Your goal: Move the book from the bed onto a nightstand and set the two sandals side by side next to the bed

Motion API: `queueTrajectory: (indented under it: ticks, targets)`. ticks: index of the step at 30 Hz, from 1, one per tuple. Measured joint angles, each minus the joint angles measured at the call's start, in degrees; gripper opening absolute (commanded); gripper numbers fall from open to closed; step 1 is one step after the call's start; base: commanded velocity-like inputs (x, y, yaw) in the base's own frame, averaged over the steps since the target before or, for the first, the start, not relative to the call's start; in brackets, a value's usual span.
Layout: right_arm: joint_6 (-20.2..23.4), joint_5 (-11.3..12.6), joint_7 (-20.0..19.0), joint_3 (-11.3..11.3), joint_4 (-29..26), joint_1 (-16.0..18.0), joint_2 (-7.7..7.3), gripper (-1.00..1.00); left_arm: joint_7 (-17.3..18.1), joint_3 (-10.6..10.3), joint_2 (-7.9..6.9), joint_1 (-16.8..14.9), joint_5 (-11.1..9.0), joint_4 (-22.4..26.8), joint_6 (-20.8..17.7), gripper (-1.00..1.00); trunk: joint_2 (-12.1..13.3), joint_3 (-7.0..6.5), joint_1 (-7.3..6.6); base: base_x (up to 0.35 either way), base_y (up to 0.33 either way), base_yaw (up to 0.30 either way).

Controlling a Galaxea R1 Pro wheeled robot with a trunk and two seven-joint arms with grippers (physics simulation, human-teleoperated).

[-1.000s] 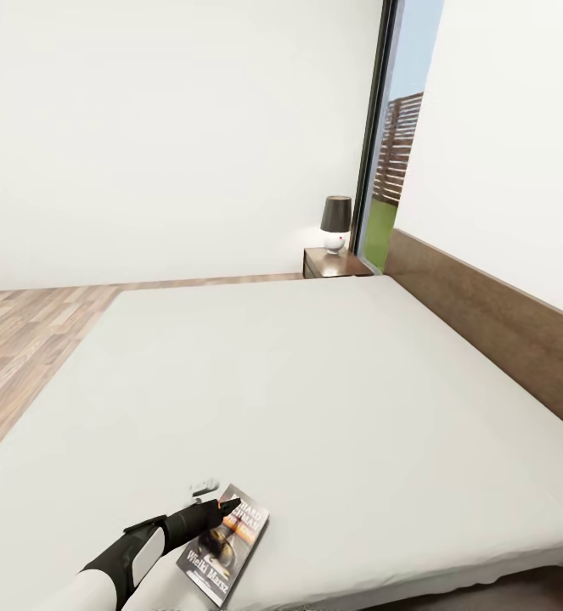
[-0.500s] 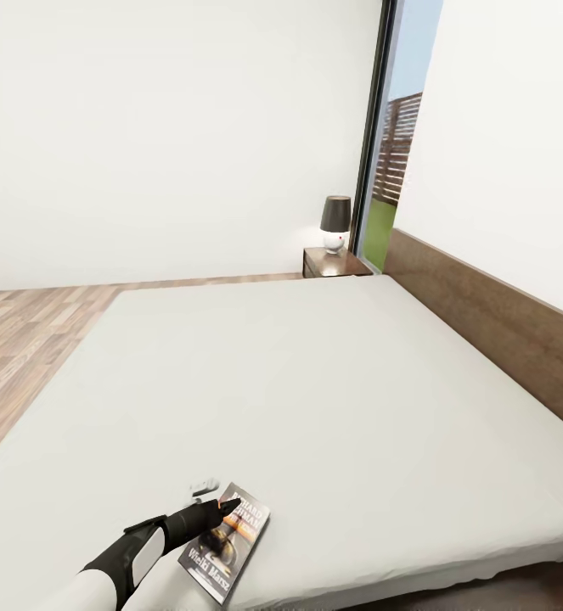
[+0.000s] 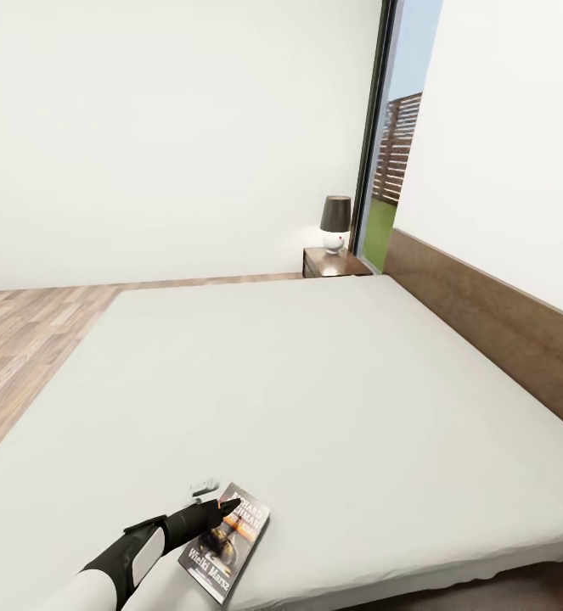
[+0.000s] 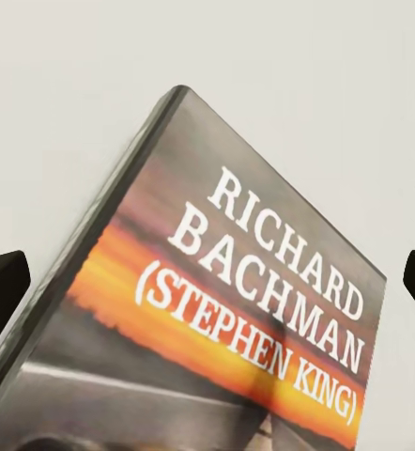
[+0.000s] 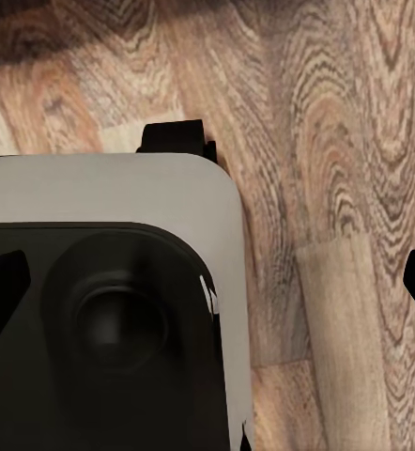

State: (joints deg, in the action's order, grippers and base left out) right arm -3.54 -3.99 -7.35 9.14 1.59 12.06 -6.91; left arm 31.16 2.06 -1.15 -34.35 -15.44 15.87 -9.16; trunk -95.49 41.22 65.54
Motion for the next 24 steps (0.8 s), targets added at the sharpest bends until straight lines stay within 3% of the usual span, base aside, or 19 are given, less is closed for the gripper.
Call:
queueTrajectory:
  ticks: [24]
  targets:
    - [0.01,0.0,-0.05,-0.01,0.04,0.0,0.0,1.0,-0.05,-0.01,0.0,0.0,0.0,-0.01,0.0,1.0,0.0,0.0,0.0,-0.012,0.0,-0.037]
